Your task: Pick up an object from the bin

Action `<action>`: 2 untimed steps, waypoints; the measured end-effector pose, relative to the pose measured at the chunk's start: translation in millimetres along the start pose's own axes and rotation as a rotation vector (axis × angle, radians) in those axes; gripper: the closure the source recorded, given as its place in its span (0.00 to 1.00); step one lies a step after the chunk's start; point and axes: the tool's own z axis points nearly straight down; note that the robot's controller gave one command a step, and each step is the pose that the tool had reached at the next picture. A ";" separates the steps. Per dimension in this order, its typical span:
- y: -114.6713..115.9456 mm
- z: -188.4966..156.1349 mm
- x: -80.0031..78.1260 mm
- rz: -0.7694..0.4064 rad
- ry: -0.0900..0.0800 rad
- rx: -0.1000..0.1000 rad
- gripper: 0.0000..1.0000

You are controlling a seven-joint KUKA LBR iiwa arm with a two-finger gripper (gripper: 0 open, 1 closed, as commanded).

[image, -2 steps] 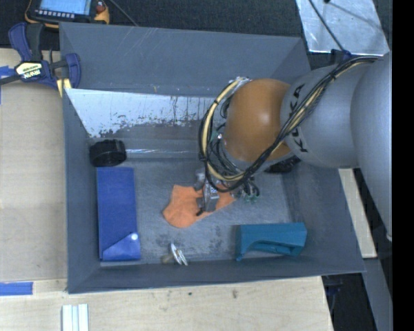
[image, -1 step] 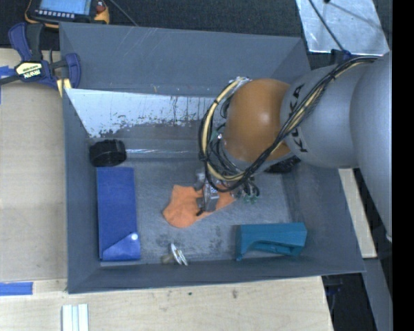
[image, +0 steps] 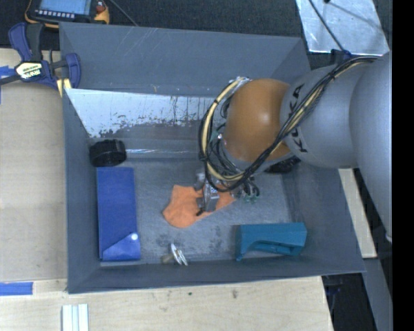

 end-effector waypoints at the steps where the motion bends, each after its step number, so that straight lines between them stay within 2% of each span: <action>1: 0.0 0.0 0.0 0.000 0.000 0.000 1.00; 2: 0.0 0.0 0.0 0.000 0.000 0.000 1.00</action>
Offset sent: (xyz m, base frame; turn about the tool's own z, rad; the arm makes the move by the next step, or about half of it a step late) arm 0.0000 0.0000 0.0000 0.0000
